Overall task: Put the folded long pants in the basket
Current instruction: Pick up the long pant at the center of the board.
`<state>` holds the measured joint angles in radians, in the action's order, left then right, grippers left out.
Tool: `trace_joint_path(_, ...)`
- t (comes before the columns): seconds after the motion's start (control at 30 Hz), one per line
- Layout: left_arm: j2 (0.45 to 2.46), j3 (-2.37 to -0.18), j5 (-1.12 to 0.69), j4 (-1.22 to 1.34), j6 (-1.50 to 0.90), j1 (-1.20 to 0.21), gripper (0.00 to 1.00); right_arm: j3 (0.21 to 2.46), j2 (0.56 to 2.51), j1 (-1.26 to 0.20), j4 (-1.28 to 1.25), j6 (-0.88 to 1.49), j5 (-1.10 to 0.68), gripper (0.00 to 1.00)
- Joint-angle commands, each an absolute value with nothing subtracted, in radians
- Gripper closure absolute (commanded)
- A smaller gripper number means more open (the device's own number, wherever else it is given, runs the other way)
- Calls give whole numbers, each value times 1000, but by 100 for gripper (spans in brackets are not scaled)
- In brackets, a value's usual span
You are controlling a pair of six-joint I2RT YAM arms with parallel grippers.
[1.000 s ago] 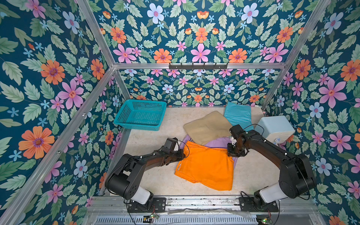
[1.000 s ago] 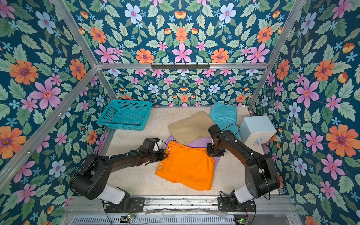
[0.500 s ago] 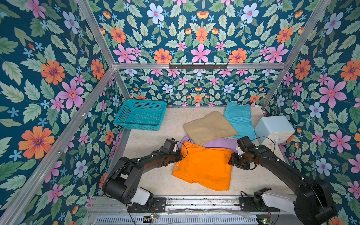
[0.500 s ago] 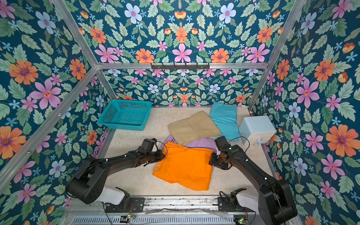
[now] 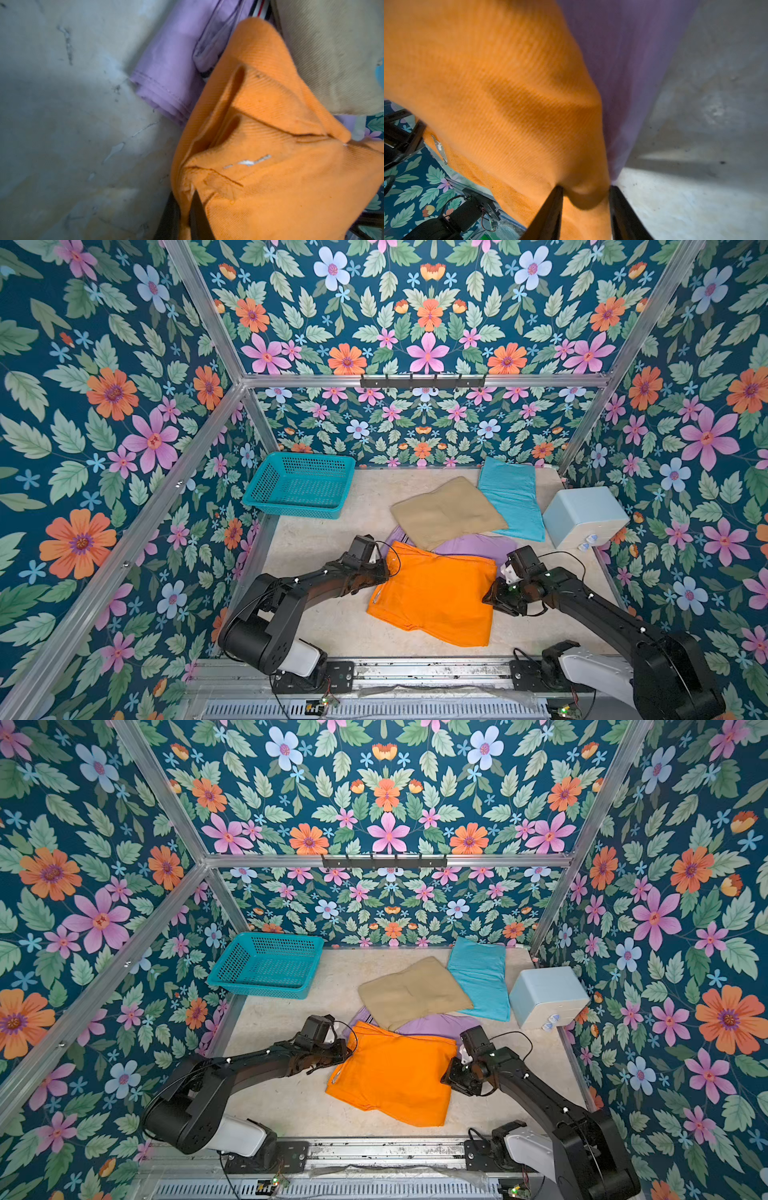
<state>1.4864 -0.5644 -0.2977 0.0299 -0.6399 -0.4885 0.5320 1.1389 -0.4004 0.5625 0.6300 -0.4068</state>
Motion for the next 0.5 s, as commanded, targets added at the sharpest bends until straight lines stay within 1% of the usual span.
trace_joint_path(0.0,1495,-552,-166,-113,-650,-485,100,534,1156,-402,528,631,-422,61)
trace_joint_path(0.27,1490,-554,-156,-124,-651,-486,100,529,1167,-403,518,621,-407,62)
trace_joint_path(0.3,1490,-554,-156,-124,-652,-484,100,530,1169,-403,518,620,-407,64)
trace_joint_path(0.33,1487,-554,-157,-124,-652,-485,100,531,1171,-402,521,617,-407,67)
trace_joint_path(0.37,1485,-554,-156,-126,-652,-485,100,531,1172,-402,523,614,-408,73)
trace_joint_path(0.43,1476,-555,-154,-130,-653,-485,100,538,1167,-405,538,615,-401,93)
trace_joint_path(0.47,1469,-557,-154,-135,-655,-484,100,548,1155,-413,555,619,-381,100)
